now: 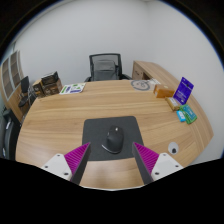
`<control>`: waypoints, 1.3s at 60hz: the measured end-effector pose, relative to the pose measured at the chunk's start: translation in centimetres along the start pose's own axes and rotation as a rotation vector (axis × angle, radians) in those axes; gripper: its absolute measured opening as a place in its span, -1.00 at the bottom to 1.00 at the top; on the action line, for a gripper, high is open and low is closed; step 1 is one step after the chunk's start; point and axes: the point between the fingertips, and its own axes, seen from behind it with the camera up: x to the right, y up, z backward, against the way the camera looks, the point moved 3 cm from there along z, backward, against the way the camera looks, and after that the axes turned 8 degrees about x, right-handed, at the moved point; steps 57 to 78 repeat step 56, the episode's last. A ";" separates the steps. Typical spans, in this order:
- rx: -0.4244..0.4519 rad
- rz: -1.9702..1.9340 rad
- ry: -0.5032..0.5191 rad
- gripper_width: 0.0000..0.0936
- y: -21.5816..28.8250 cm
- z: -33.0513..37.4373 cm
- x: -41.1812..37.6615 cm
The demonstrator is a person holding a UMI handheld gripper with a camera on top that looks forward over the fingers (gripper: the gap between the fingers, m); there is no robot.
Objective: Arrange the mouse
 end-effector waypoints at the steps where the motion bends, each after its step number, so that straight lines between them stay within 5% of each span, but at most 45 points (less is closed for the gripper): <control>1: 0.004 0.002 0.000 0.84 0.1 1.0 0.0; 32: 0.004 0.002 0.008 0.83 -4.2 24.6 -0.1; 78: 0.009 0.037 -0.020 0.83 -7.1 27.8 0.8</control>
